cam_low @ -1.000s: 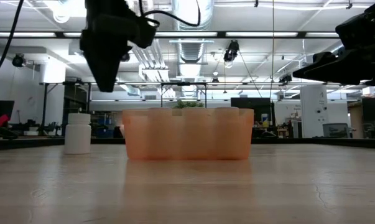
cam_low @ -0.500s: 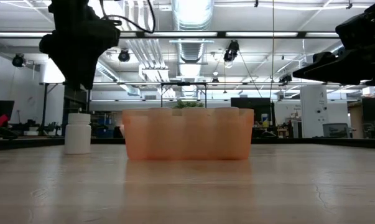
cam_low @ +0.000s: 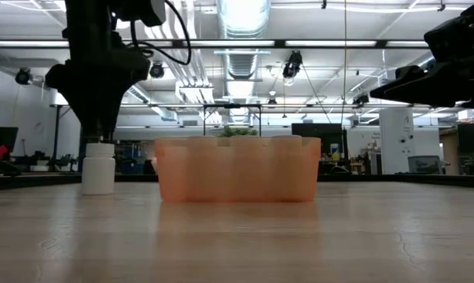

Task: Pick and place pill bottles into a basket
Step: Put the white medicine bottle into the orange bin, then return to Home Position

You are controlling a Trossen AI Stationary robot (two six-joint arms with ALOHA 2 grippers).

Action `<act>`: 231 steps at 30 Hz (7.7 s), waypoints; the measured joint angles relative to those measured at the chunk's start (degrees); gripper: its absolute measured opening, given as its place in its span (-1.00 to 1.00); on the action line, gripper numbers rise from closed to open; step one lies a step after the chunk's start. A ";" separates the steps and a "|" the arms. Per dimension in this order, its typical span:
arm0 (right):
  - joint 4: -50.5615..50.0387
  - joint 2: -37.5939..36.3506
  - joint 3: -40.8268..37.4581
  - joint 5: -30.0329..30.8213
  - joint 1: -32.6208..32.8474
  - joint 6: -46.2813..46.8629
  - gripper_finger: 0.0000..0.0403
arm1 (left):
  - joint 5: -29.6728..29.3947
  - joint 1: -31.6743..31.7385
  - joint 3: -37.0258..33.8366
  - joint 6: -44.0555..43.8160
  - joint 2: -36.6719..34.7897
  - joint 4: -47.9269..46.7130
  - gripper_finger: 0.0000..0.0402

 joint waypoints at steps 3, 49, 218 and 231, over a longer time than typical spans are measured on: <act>0.02 0.02 0.00 0.03 -0.02 0.00 0.12 | 0.04 0.00 -0.47 0.08 0.68 0.59 0.11; 0.00 0.04 0.00 0.03 -0.02 0.00 0.12 | 1.70 0.52 5.45 10.68 7.91 4.01 -0.29; 0.00 1.16 0.00 0.02 0.01 0.00 0.12 | 8.20 -2.64 -57.81 61.64 -17.93 135.89 0.14; 0.00 1.16 0.00 0.01 0.01 0.00 0.12 | 8.36 -2.64 -57.85 61.72 -40.19 111.28 0.14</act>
